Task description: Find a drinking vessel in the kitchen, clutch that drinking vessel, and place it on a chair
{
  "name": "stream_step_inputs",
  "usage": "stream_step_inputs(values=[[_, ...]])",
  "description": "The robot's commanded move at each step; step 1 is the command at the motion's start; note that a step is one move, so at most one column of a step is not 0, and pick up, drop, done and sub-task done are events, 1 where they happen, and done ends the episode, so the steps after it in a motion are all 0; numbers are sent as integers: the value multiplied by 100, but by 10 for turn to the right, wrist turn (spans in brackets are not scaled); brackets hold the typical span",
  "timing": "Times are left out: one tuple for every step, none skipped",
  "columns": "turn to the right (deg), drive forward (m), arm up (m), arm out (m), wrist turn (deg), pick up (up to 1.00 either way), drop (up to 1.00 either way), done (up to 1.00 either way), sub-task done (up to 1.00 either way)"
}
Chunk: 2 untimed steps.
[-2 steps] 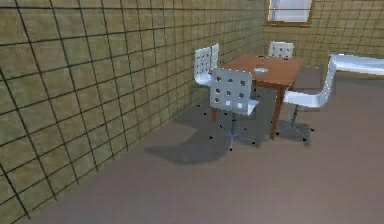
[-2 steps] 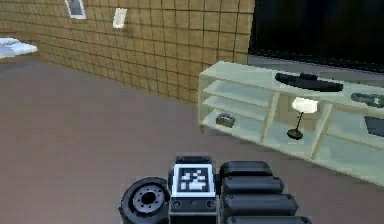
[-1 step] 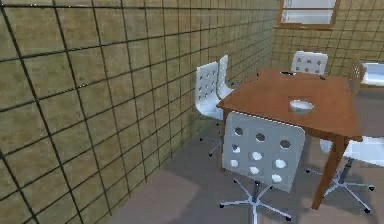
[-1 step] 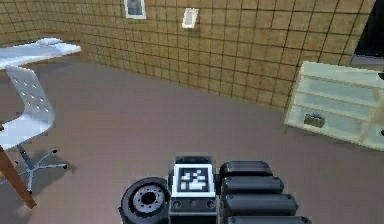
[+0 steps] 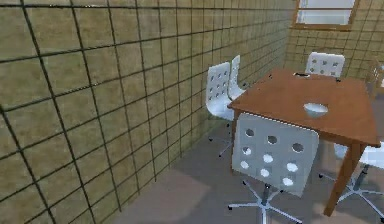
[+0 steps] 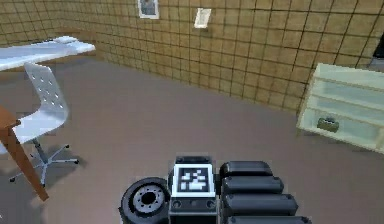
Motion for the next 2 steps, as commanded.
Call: stream_step_inputs(values=[[0,100,0,0,0,0,0,0,0],[-60,0,0,0,0,0,0,0,0]])
